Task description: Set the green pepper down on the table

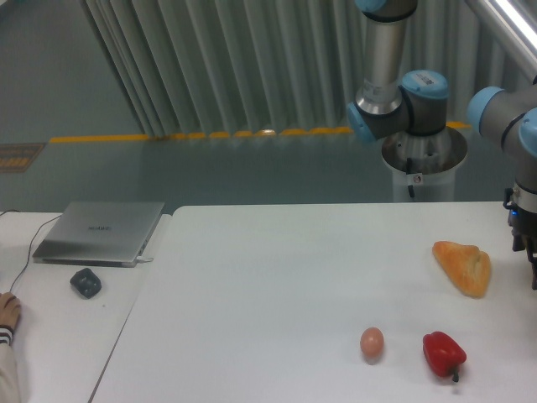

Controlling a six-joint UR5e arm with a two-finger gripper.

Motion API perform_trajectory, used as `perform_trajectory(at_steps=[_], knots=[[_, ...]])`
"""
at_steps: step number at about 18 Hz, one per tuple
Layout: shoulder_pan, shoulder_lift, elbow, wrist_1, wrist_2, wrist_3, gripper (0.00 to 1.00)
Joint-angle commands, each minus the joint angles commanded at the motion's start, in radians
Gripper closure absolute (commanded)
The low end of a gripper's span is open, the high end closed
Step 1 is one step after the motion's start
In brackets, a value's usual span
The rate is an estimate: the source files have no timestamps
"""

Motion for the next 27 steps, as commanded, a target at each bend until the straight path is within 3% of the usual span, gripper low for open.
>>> perform_trajectory(at_steps=[7,11,27], knots=[[-0.002,0.011,-0.018,-0.022,-0.003,-0.025,0.00],[-0.015,0.006,-0.002,-0.015,-0.084,-0.242,0.00],[-0.043,0.003,0.021,-0.011,-0.080,-0.244,0.00]])
